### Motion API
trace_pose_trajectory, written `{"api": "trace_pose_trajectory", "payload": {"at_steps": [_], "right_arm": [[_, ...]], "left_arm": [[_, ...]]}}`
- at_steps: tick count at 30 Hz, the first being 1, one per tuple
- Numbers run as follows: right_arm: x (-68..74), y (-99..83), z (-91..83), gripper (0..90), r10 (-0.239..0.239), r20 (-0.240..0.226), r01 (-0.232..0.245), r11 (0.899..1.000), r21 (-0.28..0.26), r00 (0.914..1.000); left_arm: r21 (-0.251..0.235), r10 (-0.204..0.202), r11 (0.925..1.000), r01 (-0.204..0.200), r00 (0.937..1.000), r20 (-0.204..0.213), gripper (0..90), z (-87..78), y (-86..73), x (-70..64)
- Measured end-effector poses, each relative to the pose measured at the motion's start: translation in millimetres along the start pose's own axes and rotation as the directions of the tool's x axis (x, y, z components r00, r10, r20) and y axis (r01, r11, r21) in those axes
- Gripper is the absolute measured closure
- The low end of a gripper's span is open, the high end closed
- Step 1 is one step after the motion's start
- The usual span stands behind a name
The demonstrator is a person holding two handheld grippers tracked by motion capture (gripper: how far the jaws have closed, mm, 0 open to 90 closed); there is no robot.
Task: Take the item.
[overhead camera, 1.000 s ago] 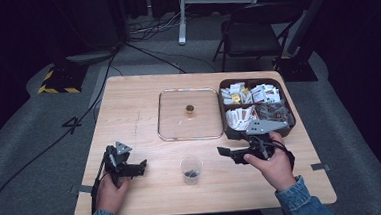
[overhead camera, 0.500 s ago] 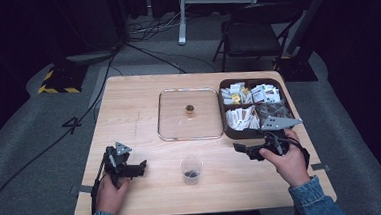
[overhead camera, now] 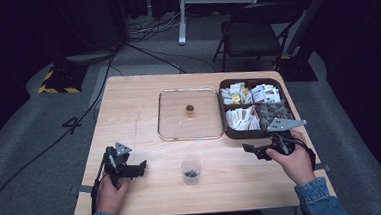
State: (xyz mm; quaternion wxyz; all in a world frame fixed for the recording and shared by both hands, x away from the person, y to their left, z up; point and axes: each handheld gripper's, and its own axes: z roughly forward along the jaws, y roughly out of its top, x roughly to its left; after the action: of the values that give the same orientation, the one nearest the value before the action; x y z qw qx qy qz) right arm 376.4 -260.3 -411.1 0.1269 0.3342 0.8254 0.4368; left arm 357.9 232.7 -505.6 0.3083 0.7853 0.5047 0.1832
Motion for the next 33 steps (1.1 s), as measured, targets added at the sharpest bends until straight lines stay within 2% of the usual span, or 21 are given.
{"api": "trace_pose_trajectory", "payload": {"at_steps": [5, 14, 17, 28, 33], "right_arm": [[-13.2, -15.9, 3.1, 28.1, 0.031, 0.027, -0.032, 0.999, 0.013, 0.9992], [-26.7, -39.4, 13.4, 23.6, 0.033, 0.058, -0.035, 0.999, 0.026, 0.9978], [-30.8, -53.0, 19.4, 23.1, 0.041, 0.065, -0.043, 0.999, 0.029, 0.997], [-28.9, -80.1, 34.7, 22.1, 0.041, 0.076, -0.046, 0.996, 0.074, 0.9963], [-23.8, -84.8, 37.9, 19.5, 0.009, 0.092, -0.018, 0.996, 0.091, 0.9957]], "left_arm": [[0.0, -0.001, 1.0, 0.001, 1.0, 0.001, 2.0, 0.0, 0.0, 0.0], [0.0, 0.0, 1.0, 0.0, 1.0, 0.001, 2.1, 0.0, 0.0, 0.0], [0.0, 0.0, 1.0, 0.0, 1.0, 0.001, 2.1, 0.0, 0.0, 0.0], [0.0, 0.0, 1.0, 0.0, 1.0, 0.001, 2.1, 0.0, 0.0, 0.0], [0.0, 0.0, 1.0, 0.0, 1.0, 0.0, 2.1, 0.1, 0.0, 0.1]]}}
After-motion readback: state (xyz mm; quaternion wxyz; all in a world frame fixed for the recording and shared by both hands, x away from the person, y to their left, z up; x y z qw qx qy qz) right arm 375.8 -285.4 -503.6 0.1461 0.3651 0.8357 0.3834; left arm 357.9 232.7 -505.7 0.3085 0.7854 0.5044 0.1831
